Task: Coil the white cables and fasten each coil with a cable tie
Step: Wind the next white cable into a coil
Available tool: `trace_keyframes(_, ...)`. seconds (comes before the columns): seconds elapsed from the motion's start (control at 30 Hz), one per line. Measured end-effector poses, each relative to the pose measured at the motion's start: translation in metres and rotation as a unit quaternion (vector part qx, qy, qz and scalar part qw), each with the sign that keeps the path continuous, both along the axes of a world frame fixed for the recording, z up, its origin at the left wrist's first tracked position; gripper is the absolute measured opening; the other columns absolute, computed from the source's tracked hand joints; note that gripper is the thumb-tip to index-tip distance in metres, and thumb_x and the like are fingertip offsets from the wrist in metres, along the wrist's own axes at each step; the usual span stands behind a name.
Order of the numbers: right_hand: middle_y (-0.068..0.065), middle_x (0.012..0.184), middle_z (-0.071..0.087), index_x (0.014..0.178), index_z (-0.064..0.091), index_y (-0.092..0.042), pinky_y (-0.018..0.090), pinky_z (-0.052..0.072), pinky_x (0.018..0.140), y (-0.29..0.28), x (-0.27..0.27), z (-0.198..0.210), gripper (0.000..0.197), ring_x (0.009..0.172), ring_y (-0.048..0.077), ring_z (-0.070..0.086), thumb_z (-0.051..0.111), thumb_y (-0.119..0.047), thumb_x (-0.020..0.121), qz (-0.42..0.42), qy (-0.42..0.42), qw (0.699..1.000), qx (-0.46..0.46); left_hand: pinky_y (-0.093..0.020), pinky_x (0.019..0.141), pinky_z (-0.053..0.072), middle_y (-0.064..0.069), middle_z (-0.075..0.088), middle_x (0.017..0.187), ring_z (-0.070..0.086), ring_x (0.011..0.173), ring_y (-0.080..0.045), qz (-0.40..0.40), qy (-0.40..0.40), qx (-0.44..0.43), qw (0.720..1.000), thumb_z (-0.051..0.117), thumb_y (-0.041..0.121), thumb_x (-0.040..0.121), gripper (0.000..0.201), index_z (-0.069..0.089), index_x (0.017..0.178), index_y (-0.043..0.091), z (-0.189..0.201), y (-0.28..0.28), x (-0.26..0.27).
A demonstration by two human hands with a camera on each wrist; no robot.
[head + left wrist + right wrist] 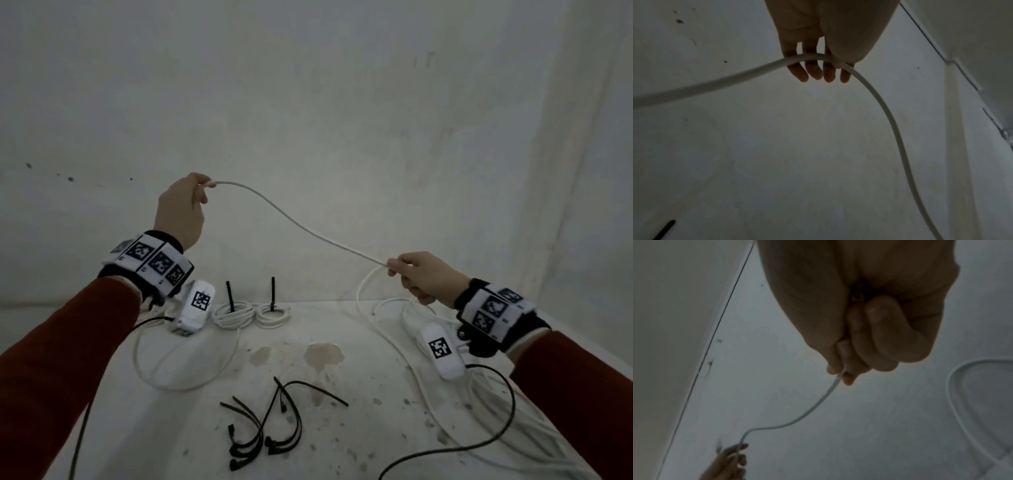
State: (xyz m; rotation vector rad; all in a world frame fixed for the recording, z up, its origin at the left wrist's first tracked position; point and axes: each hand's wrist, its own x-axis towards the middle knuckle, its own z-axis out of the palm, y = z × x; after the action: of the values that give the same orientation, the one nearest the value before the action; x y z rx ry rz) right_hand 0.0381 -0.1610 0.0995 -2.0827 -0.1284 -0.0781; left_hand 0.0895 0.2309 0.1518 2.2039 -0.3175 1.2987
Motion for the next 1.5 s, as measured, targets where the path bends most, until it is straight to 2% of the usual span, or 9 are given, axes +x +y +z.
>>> trace_keyframes(0.1,-0.005,0.047,0.026,0.092,0.06,0.001,0.016,0.017,0.036,0.002,-0.002,0.006,0.042,0.036,0.008,0.019,0.039,-0.033,0.103,-0.016,0.045,0.995,0.088,-0.039,0.08,0.039,-0.019,0.055,0.091,0.05,0.081,-0.031,-0.042,0.003,0.07,0.997,0.034,-0.009,0.088,0.044,0.058,0.12,0.008,-0.007,-0.003,-0.001)
trace_keyframes(0.2,-0.006,0.042,0.025,0.078,0.053,-0.007,0.014,0.017,0.032,0.007,-0.003,0.019,0.033,0.031,0.007,0.019,0.035,-0.021,0.101,-0.045,0.026,0.97,0.237,-0.041,0.084,0.032,-0.011,0.048,0.099,0.041,0.098,-0.034,0.005,0.07,0.069,0.995,0.035,0.027,0.09,0.04,0.055,0.124,0.024,-0.01,-0.013,-0.006)
trace_keyframes(0.4,-0.004,0.052,0.037,0.079,0.051,-0.011,0.02,0.038,0.044,0.019,-0.017,0.057,0.005,0.043,0.012,0.035,0.049,-0.016,0.079,0.15,-0.052,0.765,0.625,-0.035,0.072,0.023,0.002,0.053,0.086,0.041,0.089,-0.026,0.027,0.068,0.184,0.98,0.038,0.042,0.098,0.032,0.065,0.101,0.024,-0.03,-0.031,-0.007)
trace_keyframes(0.53,-0.005,0.066,0.061,0.092,0.058,-0.012,0.021,0.052,0.061,0.046,-0.029,0.072,0.013,0.052,0.007,0.054,0.054,-0.021,0.085,0.185,-0.13,0.723,0.653,-0.034,0.065,0.024,0.012,0.052,0.075,0.035,0.077,-0.016,-0.012,0.011,0.27,0.963,0.027,0.054,0.09,0.045,0.064,0.088,0.03,-0.043,-0.05,-0.015)
trace_keyframes(0.9,0.009,0.077,0.071,0.09,0.065,-0.003,0.02,0.052,0.07,0.076,0.007,0.042,0.007,0.07,0.015,0.068,0.058,-0.002,0.091,0.012,-0.349,0.934,0.076,-0.028,0.066,0.014,0.015,0.052,0.075,0.03,0.075,-0.01,-0.094,-0.097,0.38,0.915,0.035,0.045,0.093,0.026,0.059,0.089,0.035,-0.044,-0.084,-0.054)
trace_keyframes(1.07,-0.004,0.075,0.063,0.09,0.053,-0.01,0.033,0.051,0.07,0.075,0.002,0.028,0.017,0.07,0.017,0.061,0.04,-0.012,0.1,0.088,-0.285,0.926,-0.233,-0.029,0.069,0.009,0.013,0.051,0.068,0.027,0.073,-0.012,-0.013,-0.065,0.397,0.916,0.036,0.04,0.09,0.03,0.063,0.08,0.032,-0.044,-0.077,-0.052)
trace_keyframes(1.17,-0.004,0.074,0.061,0.087,0.049,-0.013,0.031,0.05,0.062,0.078,0.002,0.025,0.019,0.062,0.017,0.059,0.037,-0.011,0.101,0.084,-0.259,0.947,-0.168,-0.028,0.068,0.006,0.013,0.051,0.065,0.027,0.073,-0.012,0.01,-0.067,0.406,0.911,0.045,0.036,0.088,0.021,0.063,0.079,0.031,-0.048,-0.076,-0.049)
trace_keyframes(1.33,0.012,0.078,0.064,0.083,0.048,-0.007,0.023,0.054,0.059,0.08,0.006,0.042,0.029,0.053,0.013,0.065,0.028,-0.005,0.104,0.061,-0.151,0.95,0.266,-0.028,0.066,0.001,0.011,0.05,0.061,0.042,0.068,-0.019,0.044,-0.066,0.4,0.913,0.053,0.03,0.083,0.014,0.064,0.074,0.027,-0.051,-0.079,-0.05)
trace_keyframes(1.5,0.006,0.081,0.066,0.088,0.052,-0.008,0.031,0.051,0.07,0.083,0.013,0.036,0.024,0.068,0.019,0.063,0.033,-0.004,0.101,0.016,-0.279,0.959,-0.041,-0.03,0.068,0.005,0.011,0.051,0.063,0.044,0.068,-0.021,0.037,-0.089,0.384,0.918,0.038,0.035,0.089,0.031,0.064,0.075,0.026,-0.049,-0.081,-0.056)
